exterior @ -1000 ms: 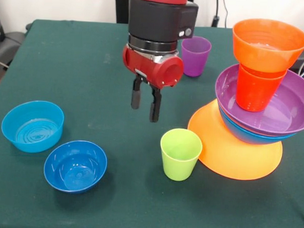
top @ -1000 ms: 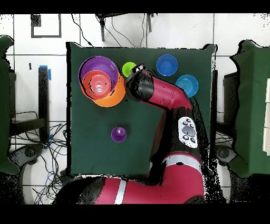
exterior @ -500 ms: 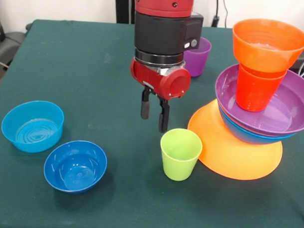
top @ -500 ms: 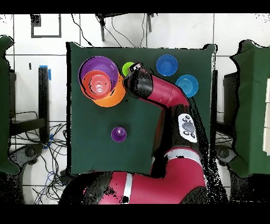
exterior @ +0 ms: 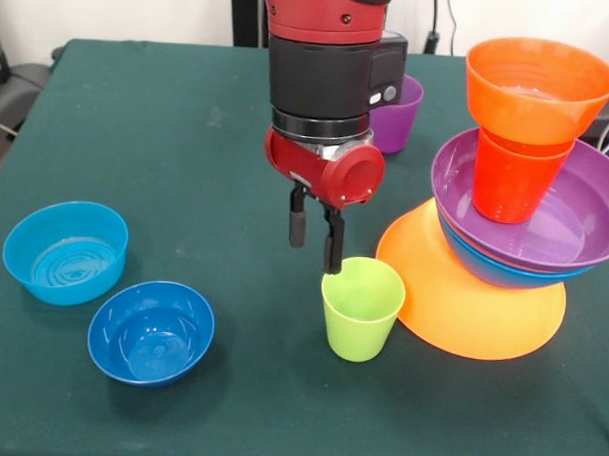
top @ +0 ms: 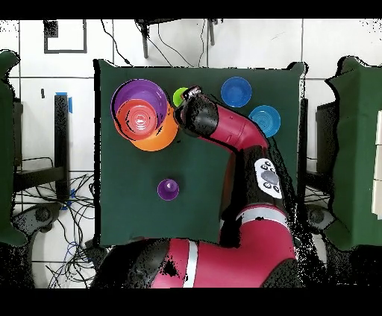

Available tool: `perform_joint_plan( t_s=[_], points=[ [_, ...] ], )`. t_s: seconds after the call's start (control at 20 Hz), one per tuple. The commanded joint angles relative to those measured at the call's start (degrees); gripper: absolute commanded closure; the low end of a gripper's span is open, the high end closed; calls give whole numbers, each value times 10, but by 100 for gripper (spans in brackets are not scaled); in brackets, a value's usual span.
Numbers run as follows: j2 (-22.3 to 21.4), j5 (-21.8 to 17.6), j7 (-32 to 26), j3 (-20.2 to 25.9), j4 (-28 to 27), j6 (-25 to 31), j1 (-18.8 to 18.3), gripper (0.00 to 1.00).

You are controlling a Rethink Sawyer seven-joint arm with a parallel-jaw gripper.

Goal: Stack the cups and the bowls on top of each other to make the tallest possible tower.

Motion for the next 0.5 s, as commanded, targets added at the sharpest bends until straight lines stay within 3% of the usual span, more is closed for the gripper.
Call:
perform_joint_plan(
  t_s=[0.05,0.25,0.5],
  points=[
    [28,7,37,72,-24,-17,-4,0],
    [24,9,36,75,-26,-8,-6,0],
    [48,5,31,78,-41,-11,-2,0]
  ],
)
